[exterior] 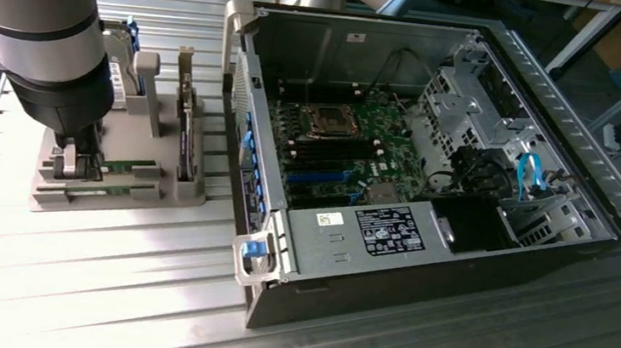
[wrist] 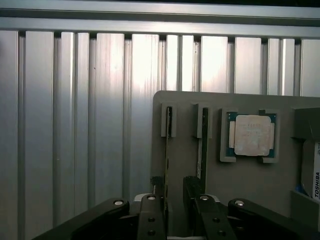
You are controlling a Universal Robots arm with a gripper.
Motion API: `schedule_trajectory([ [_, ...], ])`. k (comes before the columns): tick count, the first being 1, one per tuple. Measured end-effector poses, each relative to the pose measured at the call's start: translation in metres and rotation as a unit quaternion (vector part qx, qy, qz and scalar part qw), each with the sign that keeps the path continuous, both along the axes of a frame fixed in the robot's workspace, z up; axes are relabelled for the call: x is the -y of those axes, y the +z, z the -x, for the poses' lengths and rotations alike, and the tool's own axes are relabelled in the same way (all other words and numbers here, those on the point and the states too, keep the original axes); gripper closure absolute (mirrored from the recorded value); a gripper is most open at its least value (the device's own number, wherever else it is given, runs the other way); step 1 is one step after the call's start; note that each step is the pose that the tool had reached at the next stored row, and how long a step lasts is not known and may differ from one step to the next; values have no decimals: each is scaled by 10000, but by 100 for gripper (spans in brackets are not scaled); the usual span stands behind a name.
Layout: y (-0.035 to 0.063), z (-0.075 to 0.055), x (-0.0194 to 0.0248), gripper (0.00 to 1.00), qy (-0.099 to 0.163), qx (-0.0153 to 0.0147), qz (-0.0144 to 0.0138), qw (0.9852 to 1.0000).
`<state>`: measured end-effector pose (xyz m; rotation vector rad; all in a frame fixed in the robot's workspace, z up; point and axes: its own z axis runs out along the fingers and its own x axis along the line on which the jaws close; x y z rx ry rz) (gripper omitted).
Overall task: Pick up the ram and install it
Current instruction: 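Pick up the ram and move it above insertion slot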
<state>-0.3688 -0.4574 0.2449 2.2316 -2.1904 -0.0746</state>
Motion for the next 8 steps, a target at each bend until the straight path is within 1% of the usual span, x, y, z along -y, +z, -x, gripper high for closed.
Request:
schedule_trajectory([
  [8,-110,0,2,70,0,0,0,10000],
])
